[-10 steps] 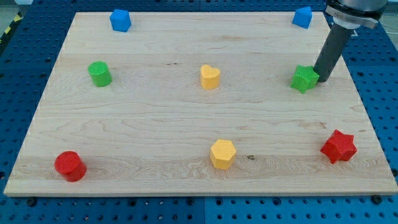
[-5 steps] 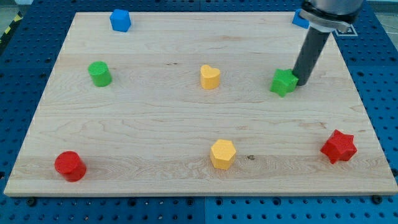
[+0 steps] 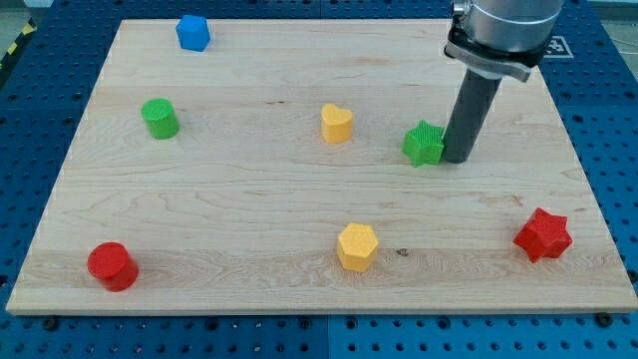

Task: Push green star close to heart

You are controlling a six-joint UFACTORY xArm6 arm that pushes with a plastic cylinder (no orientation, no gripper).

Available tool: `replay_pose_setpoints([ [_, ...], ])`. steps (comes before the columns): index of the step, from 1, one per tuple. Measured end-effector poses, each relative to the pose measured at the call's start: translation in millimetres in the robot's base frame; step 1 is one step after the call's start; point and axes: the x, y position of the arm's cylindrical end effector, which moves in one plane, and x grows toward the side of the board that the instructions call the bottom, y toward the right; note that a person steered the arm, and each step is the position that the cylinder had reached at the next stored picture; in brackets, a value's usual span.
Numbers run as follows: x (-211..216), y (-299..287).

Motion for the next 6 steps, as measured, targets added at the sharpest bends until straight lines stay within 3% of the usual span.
replay_pose_setpoints([
  [3, 3.5, -66.5],
  [6, 2.7, -81.0],
])
